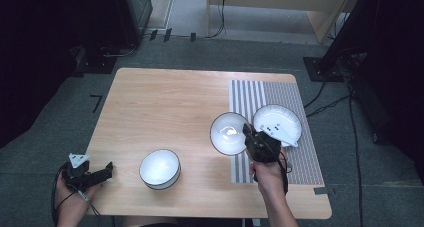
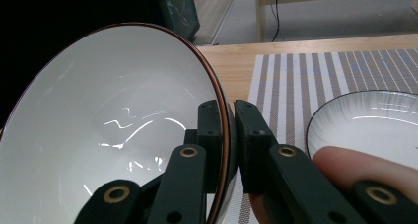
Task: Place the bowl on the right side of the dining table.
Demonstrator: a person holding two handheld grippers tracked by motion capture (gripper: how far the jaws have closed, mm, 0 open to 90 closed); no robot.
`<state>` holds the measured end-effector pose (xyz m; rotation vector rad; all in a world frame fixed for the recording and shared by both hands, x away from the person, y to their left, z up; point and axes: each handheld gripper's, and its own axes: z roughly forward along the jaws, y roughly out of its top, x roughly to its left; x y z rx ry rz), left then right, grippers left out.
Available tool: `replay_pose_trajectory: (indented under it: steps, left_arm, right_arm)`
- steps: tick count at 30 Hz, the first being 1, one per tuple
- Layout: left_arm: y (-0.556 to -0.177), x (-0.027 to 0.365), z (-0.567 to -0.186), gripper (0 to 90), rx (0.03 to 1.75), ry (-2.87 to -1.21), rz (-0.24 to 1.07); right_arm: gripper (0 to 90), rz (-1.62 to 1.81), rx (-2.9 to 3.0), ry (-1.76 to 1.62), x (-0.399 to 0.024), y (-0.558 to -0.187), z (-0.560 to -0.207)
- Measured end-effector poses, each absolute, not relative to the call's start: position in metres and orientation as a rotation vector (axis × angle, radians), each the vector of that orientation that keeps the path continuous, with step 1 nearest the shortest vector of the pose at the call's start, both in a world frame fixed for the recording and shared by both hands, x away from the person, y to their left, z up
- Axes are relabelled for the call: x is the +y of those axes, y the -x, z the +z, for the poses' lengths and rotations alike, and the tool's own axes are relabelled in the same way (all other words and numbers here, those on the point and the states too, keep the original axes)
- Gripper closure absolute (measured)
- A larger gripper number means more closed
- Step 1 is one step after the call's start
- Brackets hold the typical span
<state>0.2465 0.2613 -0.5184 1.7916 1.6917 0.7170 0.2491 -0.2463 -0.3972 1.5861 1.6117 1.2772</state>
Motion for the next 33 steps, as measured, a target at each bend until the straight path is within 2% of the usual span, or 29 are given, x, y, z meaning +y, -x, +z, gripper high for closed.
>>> replay_pose_trajectory:
  steps: [33]
  left_arm:
    - [-0.246, 0.261, -0.518, 4.2, 1.691, -1.792, 0.718]
  right_arm:
    - [83.8, 1.218, 1.459, -1.689, -0.299, -0.267, -0.401]
